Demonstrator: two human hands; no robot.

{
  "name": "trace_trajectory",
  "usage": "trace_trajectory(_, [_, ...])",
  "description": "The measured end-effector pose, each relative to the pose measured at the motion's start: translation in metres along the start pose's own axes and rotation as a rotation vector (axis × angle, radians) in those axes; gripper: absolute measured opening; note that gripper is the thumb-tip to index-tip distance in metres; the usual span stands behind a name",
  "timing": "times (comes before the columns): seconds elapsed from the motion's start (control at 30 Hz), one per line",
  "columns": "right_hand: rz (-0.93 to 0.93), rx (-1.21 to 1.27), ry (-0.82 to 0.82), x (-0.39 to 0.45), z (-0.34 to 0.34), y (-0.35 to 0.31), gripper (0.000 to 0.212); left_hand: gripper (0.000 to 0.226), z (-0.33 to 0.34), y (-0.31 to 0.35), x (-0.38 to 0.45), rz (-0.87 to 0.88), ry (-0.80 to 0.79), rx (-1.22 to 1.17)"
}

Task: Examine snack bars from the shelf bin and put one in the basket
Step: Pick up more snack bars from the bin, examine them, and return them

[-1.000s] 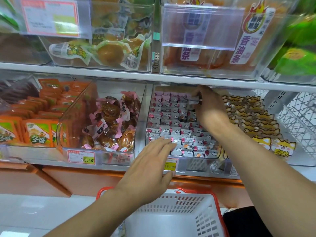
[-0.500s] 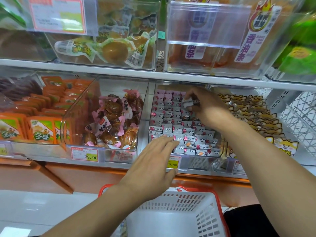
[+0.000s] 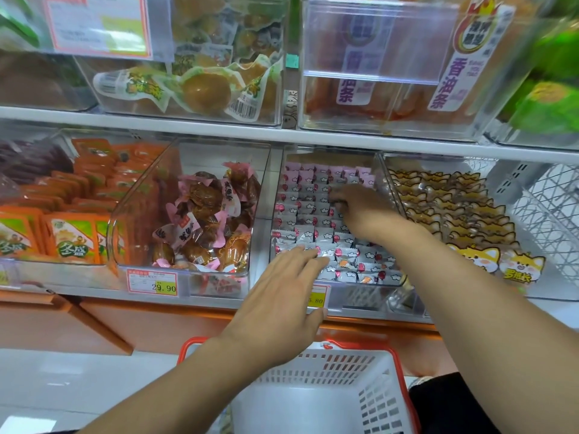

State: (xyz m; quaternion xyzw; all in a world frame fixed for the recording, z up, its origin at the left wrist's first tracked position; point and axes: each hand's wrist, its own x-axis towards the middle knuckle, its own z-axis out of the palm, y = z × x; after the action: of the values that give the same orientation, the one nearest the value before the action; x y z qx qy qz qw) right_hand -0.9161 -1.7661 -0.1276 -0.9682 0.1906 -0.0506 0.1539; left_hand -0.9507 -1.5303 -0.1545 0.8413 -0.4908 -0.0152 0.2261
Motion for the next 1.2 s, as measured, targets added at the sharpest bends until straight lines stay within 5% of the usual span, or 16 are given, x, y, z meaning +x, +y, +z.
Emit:
trace_trajectory(0.27, [0.02, 0.011, 0.154, 0.01, 0.005, -0.013, 0.036, 0.071, -0.004, 0.0, -0.001, 0.016, 0.021, -0.032])
trace_trajectory(0.53, [0.088, 0.14, 0.183, 0.012, 0.01, -0.022, 0.026, 0.041, -0.017, -0.002, 0.0, 0.028, 0.186, -0.082])
trace_trajectory(0.8, [0.226, 0.461, 0.654, 0.004, -0.012, -0.021, 0.022, 0.032, -0.026, -0.009, -0.007, -0.066, 0.291, -0.21])
trace_trajectory(0.9, [0.239, 0.812, 0.75, -0.016, -0.02, -0.028, 0.018, 0.029, -0.031, -0.009, -0.009, -0.203, 0.331, -0.415])
trace_trajectory(1.03, [0.307, 1.238, 0.64, -0.056, -0.018, -0.055, 0.014, 0.029, -0.042, -0.012, -0.007, -0.438, 0.409, -0.868])
trace_trajectory(1.2, [0.369, 1.648, 0.26, -0.111, -0.007, -0.07, 0.011, 0.024, -0.049, -0.021, -0.012, -0.536, 0.367, -1.093])
